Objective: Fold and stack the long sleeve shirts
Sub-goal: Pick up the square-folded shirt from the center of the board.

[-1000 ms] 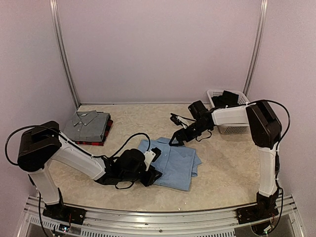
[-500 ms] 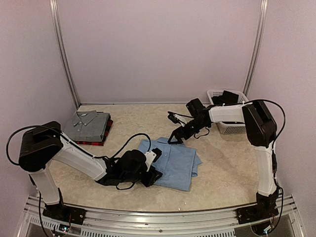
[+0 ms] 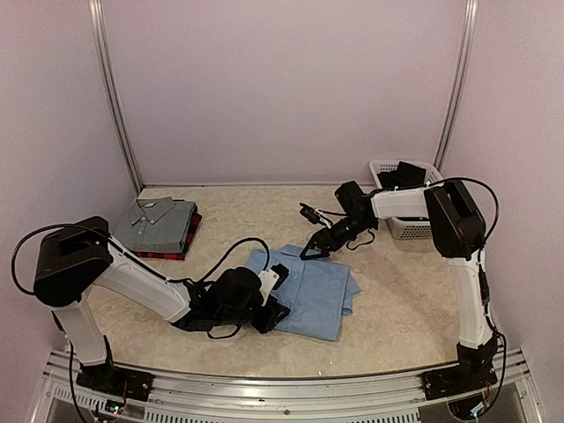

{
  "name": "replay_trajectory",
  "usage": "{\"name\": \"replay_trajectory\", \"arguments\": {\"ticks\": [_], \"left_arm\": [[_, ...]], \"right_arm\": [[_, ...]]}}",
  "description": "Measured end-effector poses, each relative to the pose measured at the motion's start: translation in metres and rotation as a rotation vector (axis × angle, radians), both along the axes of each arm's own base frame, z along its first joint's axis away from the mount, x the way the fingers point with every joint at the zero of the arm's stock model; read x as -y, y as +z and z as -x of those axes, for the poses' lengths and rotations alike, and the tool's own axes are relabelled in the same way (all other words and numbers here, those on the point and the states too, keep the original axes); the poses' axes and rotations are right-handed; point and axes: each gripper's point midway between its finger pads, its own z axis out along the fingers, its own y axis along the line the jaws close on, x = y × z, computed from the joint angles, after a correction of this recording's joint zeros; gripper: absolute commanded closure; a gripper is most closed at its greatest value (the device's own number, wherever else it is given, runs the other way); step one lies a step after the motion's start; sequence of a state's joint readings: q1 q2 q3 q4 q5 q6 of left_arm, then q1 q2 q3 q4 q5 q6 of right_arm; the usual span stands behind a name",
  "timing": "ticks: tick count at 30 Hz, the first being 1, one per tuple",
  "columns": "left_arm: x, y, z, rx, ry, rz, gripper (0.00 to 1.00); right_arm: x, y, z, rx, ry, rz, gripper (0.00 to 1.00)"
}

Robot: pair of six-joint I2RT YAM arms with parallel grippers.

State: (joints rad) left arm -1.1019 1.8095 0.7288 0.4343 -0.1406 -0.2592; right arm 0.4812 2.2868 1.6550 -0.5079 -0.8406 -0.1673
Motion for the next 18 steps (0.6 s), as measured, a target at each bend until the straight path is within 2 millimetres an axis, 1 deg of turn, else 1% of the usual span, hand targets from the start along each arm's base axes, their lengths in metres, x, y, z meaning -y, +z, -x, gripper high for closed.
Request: {"name": "replay_trajectory", "arguments": {"ticks": [11, 15, 18], "left_arm": [[-0.001, -0.001, -0.002, 0.012, 0.010, -0.011, 0.55], [-0.002, -0.002, -0.003, 0.015, 0.013, -0.014, 0.55], [-0.002, -0.002, -0.002, 0.020, 0.010, -0.020, 0.55]], "right_arm": [[0.003, -0.005, 0.018, -0.076, 0.035, -0.008, 0.33], [0.005, -0.009, 0.024, -0.096, 0.046, -0.008, 0.43], [0.006, -0.011, 0.031, -0.117, 0.056, -0.021, 0.46]]}}
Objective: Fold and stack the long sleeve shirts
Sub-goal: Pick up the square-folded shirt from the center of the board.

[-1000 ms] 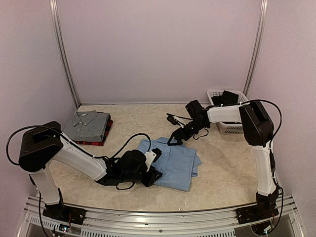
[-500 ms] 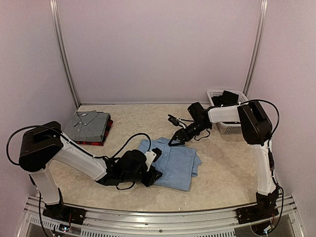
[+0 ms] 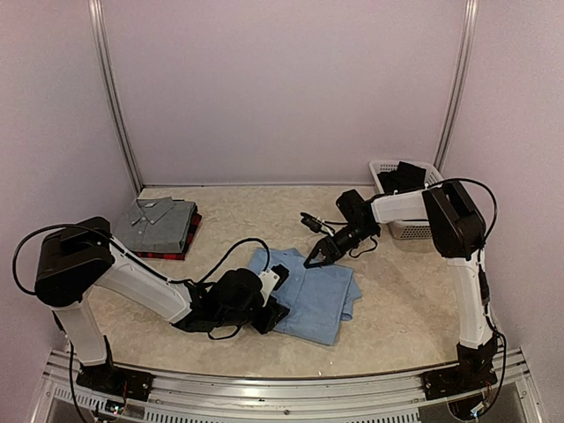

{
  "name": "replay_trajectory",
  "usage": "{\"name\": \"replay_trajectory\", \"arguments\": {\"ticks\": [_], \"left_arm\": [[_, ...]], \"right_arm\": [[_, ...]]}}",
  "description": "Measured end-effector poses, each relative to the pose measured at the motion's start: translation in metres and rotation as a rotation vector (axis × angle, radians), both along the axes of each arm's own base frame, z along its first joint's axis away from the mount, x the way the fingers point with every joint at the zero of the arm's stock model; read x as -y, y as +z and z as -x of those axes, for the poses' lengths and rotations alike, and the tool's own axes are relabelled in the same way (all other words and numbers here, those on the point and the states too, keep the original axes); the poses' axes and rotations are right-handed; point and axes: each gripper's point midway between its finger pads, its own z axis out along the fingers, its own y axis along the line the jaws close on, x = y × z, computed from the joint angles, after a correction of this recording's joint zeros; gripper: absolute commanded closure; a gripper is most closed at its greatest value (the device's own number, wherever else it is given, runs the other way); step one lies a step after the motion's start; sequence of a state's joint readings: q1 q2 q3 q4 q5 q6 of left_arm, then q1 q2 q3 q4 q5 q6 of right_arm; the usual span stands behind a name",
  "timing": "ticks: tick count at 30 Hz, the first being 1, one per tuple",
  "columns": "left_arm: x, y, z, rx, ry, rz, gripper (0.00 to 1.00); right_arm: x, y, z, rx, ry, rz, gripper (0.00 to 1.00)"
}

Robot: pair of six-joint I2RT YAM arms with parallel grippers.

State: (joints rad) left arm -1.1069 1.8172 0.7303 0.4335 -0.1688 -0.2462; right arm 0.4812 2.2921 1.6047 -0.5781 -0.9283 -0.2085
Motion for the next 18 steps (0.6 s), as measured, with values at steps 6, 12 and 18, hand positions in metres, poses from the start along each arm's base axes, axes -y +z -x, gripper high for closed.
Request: {"name": "replay_trajectory", "arguments": {"ticks": [6, 12, 18], "left_arm": [[0.000, -0.002, 0.000, 0.009, -0.003, -0.012, 0.55], [-0.001, -0.004, 0.000, 0.012, 0.001, -0.020, 0.55], [-0.001, -0.004, 0.000, 0.015, 0.004, -0.020, 0.54]], "right_arm": [[-0.003, -0.002, 0.017, -0.049, 0.022, -0.032, 0.55], [-0.012, -0.004, 0.042, -0.119, 0.060, -0.070, 0.76], [-0.003, -0.010, 0.059, -0.192, 0.034, -0.062, 1.00]]}}
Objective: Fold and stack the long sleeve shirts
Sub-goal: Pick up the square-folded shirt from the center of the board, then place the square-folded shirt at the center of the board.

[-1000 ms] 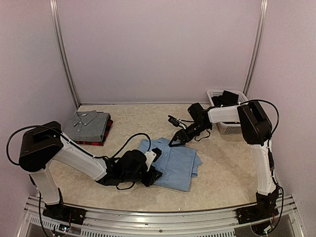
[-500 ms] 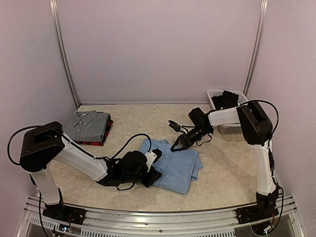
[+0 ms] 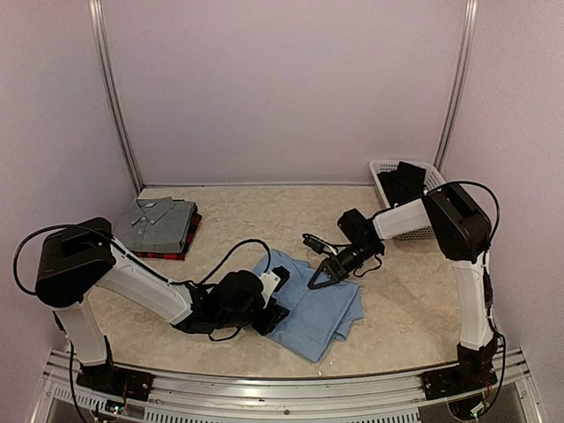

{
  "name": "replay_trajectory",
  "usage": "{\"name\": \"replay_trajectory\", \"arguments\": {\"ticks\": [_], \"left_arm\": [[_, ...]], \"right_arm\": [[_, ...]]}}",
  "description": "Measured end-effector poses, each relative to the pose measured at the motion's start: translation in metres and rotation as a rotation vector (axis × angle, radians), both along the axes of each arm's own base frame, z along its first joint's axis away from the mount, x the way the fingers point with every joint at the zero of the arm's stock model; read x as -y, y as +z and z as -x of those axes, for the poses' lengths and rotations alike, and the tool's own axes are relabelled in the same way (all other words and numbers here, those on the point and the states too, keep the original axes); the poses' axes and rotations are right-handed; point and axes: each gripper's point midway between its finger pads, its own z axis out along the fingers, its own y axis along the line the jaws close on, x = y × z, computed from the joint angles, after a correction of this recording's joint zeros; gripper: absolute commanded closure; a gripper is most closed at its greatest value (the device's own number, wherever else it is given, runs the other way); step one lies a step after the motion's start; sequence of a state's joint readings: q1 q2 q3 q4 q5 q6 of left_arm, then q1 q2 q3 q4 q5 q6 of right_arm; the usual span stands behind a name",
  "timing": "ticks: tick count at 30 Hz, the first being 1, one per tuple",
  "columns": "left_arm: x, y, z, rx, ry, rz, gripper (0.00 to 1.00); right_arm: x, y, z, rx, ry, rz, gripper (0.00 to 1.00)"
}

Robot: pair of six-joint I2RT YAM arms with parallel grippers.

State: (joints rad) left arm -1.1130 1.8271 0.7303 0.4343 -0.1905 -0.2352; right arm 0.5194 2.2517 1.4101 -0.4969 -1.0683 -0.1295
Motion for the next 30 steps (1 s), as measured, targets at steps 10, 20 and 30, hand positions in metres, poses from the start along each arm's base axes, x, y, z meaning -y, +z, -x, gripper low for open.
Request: {"name": "replay_trajectory", "arguments": {"ticks": [10, 20, 30], "left_arm": [[-0.024, 0.083, -0.010, 0.119, 0.119, 0.151, 0.41], [-0.060, 0.148, -0.028, 0.236, 0.297, 0.232, 0.38], [-0.100, 0.126, -0.050, 0.204, 0.466, 0.134, 0.37]], "right_arm": [[0.062, 0.092, -0.020, 0.222, -0.268, 0.193, 1.00], [0.159, 0.184, -0.066, 0.521, -0.724, 0.638, 1.00], [0.189, 0.172, -0.072, 0.629, -0.873, 1.192, 1.00]]}}
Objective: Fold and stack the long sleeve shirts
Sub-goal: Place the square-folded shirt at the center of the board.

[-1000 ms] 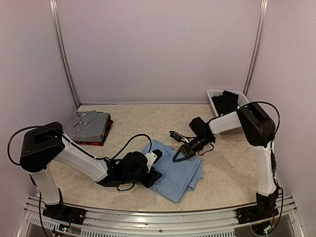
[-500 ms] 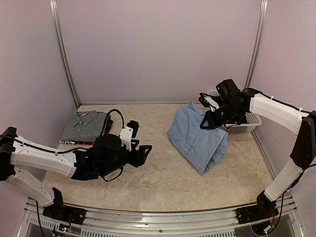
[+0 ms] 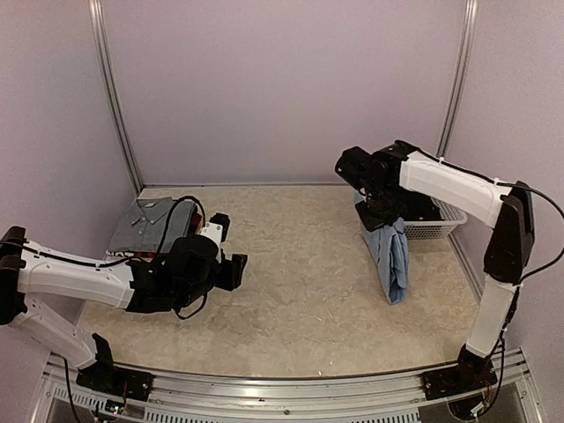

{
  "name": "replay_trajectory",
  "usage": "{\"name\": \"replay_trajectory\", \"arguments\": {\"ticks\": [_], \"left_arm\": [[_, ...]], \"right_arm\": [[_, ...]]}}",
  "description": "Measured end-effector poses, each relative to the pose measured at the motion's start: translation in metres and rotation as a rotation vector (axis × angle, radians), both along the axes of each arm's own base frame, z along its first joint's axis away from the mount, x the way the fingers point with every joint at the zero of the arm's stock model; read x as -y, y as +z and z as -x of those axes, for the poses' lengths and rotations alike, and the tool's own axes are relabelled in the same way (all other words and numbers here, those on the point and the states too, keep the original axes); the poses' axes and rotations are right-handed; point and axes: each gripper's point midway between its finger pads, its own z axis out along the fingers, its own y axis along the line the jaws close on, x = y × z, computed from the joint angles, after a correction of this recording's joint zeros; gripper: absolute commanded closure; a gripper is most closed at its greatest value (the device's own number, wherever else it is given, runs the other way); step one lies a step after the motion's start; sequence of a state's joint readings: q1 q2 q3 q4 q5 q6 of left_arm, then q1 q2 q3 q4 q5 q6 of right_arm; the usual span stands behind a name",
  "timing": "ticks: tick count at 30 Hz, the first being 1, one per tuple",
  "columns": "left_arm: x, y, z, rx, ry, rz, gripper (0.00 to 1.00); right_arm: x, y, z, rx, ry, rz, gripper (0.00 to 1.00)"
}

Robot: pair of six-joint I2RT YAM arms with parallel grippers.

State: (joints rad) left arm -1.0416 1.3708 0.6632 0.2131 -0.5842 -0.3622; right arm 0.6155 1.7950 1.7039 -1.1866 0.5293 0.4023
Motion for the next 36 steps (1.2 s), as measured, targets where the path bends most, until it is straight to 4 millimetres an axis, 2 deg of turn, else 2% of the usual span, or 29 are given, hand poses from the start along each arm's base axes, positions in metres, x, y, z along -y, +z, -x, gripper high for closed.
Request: {"name": "replay_trajectory", "arguments": {"ticks": [5, 7, 9, 12, 17, 24, 26, 32, 36], "left_arm": [[-0.018, -0.004, -0.015, -0.038, 0.079, -0.003, 0.37], [-0.024, -0.006, -0.018, -0.049, 0.101, -0.004, 0.37], [-0.029, -0.009, -0.020, -0.061, 0.116, -0.011, 0.37], [-0.035, -0.011, -0.022, -0.074, 0.134, -0.014, 0.37], [-0.045, -0.011, -0.023, -0.084, 0.163, -0.017, 0.37], [-0.061, -0.005, -0.026, -0.074, 0.211, -0.009, 0.37], [-0.065, -0.004, -0.027, -0.074, 0.222, -0.012, 0.37], [-0.075, -0.003, -0.029, -0.068, 0.249, -0.015, 0.37], [-0.078, -0.004, -0.029, -0.069, 0.257, -0.019, 0.37]], "right_arm": [[-0.057, -0.056, 0.015, -0.087, 0.079, 0.192, 1.00], [-0.078, -0.077, 0.022, -0.117, 0.117, 0.232, 0.97], [-0.102, -0.096, 0.031, -0.142, 0.160, 0.260, 0.89], [-0.136, -0.111, 0.044, -0.156, 0.218, 0.262, 0.78], [-0.186, -0.123, 0.064, -0.155, 0.292, 0.211, 0.55], [-0.213, -0.138, 0.095, -0.188, 0.340, 0.183, 0.28], [-0.222, -0.140, 0.101, -0.196, 0.358, 0.154, 0.16], [-0.242, -0.148, 0.133, -0.256, 0.468, 0.003, 0.13], [-0.253, -0.132, 0.153, -0.281, 0.543, -0.139, 0.12]]}}
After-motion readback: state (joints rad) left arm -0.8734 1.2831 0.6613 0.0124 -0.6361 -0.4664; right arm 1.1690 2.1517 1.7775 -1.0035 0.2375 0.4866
